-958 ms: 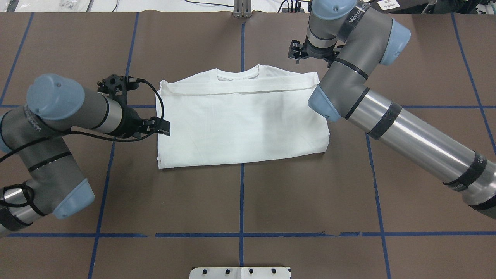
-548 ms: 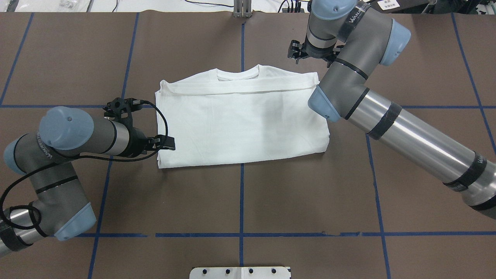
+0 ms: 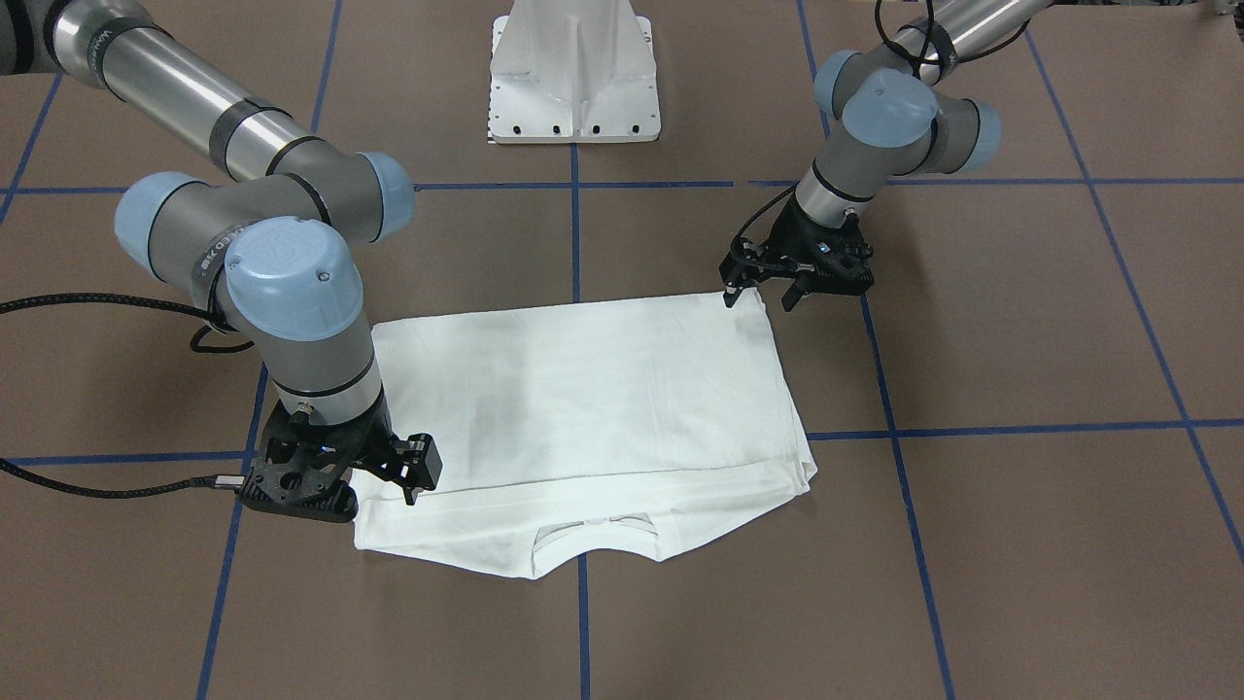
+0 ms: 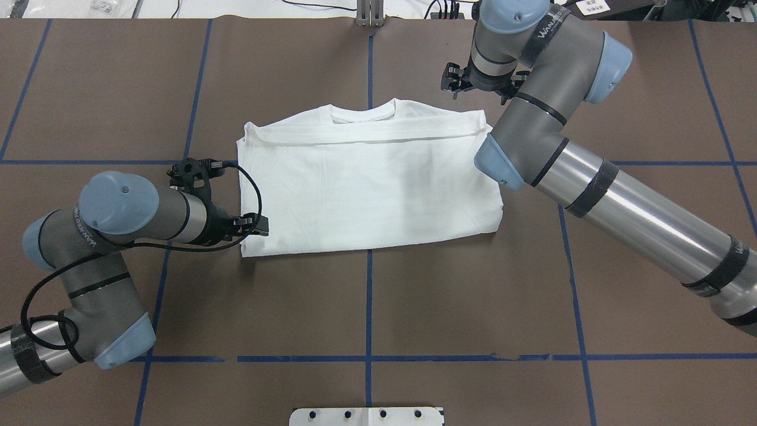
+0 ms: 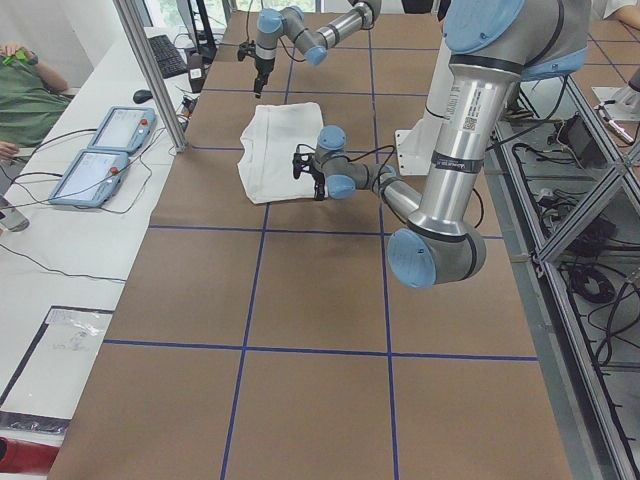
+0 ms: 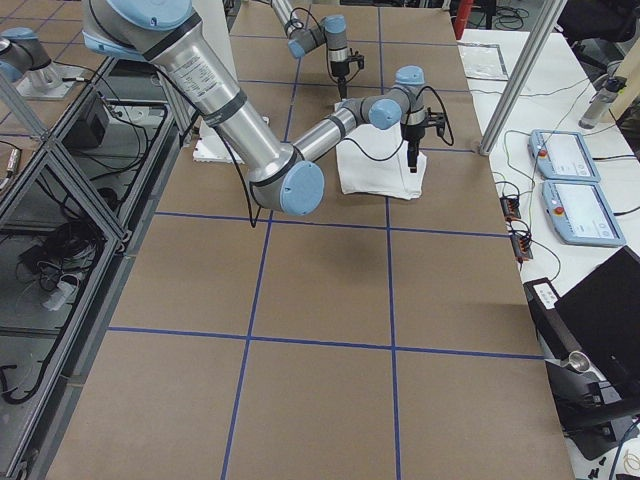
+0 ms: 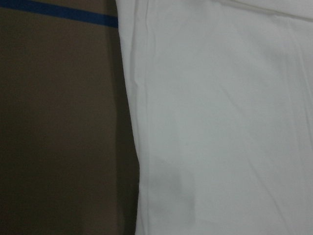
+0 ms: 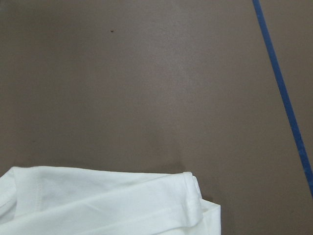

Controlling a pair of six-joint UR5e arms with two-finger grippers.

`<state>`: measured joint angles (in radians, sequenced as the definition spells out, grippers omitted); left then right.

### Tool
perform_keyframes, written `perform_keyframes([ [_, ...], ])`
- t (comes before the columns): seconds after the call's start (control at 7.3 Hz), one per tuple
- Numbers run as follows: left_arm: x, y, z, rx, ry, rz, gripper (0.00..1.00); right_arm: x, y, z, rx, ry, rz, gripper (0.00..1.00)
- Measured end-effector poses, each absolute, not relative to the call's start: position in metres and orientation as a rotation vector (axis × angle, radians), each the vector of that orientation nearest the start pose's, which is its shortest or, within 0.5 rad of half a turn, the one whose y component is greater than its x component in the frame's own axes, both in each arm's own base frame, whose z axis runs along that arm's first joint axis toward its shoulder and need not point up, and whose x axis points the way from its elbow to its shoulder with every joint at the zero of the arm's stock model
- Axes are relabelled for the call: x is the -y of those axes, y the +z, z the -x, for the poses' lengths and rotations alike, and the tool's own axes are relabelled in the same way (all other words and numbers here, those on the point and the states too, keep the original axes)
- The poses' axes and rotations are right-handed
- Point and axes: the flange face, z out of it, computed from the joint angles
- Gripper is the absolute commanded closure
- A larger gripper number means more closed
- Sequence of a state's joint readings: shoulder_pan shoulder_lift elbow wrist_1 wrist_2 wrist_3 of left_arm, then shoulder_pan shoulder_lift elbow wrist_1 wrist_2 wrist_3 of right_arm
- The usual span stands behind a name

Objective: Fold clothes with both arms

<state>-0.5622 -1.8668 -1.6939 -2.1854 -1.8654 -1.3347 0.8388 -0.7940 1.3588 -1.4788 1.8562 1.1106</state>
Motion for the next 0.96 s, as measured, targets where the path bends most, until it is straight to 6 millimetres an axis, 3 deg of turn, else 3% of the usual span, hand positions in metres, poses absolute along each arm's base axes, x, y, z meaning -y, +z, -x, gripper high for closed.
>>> perform_keyframes([
  [0.14, 0.417, 0.373, -0.467, -1.047, -0.143, -0.151, 0.58, 0.64, 0.27, 0.434, 0.689, 0.268, -0.177, 0.0],
  [0.27, 0.418, 0.373, -0.468, -1.047, -0.143, -0.15, 0.85, 0.639, 0.27, 0.433, 0.69, 0.268, -0.177, 0.0],
  [0.41, 0.418, 0.373, -0.468, -1.047, -0.143, -0.149, 1.0, 0.638, 0.27, 0.433, 0.691, 0.268, -0.178, 0.0],
  [0.96, 0.414, 0.365, -0.455, -1.061, -0.127, -0.167, 1.0, 0.638, 0.27, 0.433, 0.692, 0.269, -0.179, 0.0],
])
